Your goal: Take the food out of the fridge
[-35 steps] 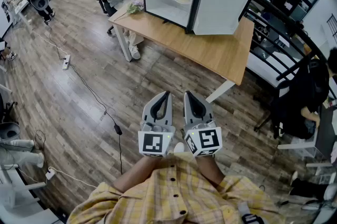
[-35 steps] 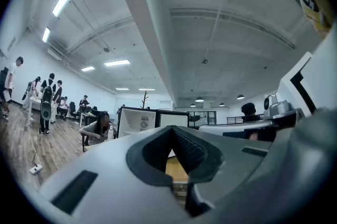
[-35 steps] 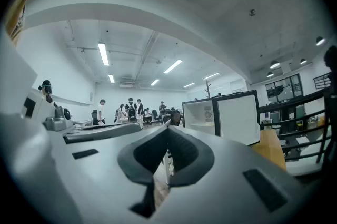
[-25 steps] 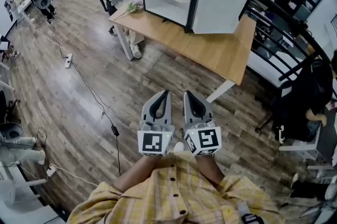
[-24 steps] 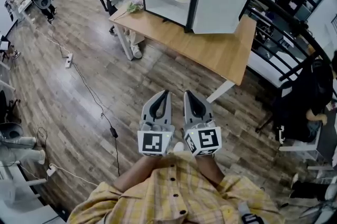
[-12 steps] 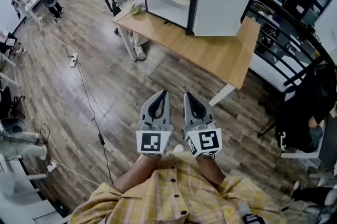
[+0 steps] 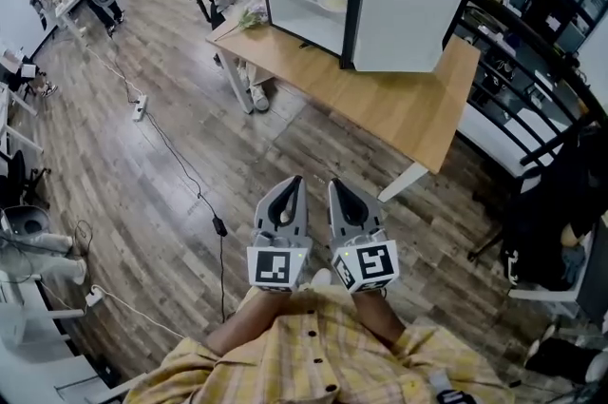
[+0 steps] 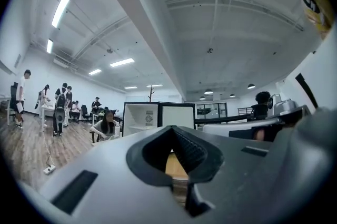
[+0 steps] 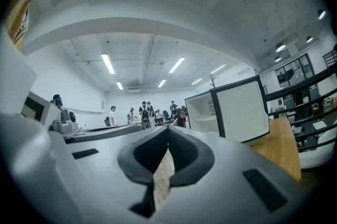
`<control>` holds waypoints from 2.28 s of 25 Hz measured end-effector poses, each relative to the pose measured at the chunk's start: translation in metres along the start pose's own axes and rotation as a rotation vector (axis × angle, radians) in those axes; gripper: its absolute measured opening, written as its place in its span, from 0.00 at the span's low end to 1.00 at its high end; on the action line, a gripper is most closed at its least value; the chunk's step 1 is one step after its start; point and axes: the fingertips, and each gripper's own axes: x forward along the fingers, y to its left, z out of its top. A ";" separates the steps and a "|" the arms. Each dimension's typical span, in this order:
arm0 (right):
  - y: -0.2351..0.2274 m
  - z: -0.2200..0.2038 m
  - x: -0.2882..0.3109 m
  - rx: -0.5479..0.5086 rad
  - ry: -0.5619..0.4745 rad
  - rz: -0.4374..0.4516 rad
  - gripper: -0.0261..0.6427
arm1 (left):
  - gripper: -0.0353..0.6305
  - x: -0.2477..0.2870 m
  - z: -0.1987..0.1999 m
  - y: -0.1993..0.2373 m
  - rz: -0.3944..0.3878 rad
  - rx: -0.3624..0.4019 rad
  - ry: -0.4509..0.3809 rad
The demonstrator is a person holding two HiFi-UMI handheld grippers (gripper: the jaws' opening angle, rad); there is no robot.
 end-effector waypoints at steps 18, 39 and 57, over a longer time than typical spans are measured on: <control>-0.064 0.023 0.166 -0.014 -0.003 -0.058 0.05 | 0.06 0.161 0.005 0.090 -0.057 0.009 -0.008; -0.079 0.030 0.320 -0.020 0.054 -0.163 0.05 | 0.06 0.282 -0.006 0.192 -0.182 -0.090 0.049; -0.157 0.043 0.374 -0.059 0.051 -0.172 0.05 | 0.06 0.390 -0.018 0.191 -0.189 -0.070 0.063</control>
